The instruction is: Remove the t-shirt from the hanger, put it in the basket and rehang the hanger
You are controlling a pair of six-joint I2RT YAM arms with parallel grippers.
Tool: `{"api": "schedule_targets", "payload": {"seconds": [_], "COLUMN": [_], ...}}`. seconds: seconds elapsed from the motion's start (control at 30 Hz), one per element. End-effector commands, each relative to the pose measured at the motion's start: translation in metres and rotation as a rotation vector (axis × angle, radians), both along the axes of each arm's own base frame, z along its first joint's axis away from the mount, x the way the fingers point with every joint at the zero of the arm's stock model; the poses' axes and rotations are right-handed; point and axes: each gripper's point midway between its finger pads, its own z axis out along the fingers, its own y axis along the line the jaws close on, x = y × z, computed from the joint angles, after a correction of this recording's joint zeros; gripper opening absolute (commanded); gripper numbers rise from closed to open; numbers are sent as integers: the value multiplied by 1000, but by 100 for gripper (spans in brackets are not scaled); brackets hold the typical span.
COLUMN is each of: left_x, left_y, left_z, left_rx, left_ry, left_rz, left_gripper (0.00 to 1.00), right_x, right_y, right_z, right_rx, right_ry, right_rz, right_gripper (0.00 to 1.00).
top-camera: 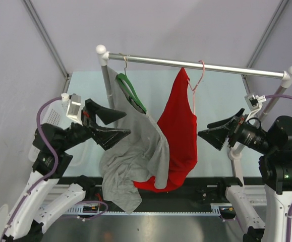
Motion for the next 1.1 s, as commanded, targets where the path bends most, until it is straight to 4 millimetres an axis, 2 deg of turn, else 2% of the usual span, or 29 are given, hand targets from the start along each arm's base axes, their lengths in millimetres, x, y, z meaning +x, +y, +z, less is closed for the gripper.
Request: {"api": "schedule_targets", "payload": {"seconds": [0.0,0.03,0.1,0.13,0.17,0.2,0.3,0.4,0.5,0.67,0.87,1.07], "left_x": [-9,-8,24,31,39,56,68,73,81,93,107,107], "left_y": [-20,-27,-24,-24,-24,-26,-30,-22,-13,-22,-27,-39], "left_z": [44,37,47,47,45,35,33,38,39,33,30,36], "left_rx": [-29,10,6,24,29,51,42,10,6,44,56,38], "left_ry": [-32,-1,69,111,138,193,245,244,218,237,233,228], "left_rz": [-95,-87,81,122,157,216,257,335,434,456,492,443], "left_gripper": [92,91,89,85,82,80,75,72,72,72,70,53], "right_x": [-7,-7,-9,-9,-8,-9,-11,-16,-24,-39,-51,-58], "right_y": [2,2,-1,-3,-5,-6,-8,-11,-12,-8,-5,-3], "right_z": [7,3,1,-1,-3,-2,-2,1,12,38,57,60], "right_rx": [12,7,-5,-12,-17,-20,-23,-43,-49,-26,-11,-8], "right_ry": [-12,0,-7,0,2,2,2,-6,-40,-100,-149,-161], "right_rz": [26,17,-11,-21,-46,-58,-73,-90,-101,-64,-54,-34], "right_gripper": [100,100,100,100,100,100,100,100,100,100,100,100]}}
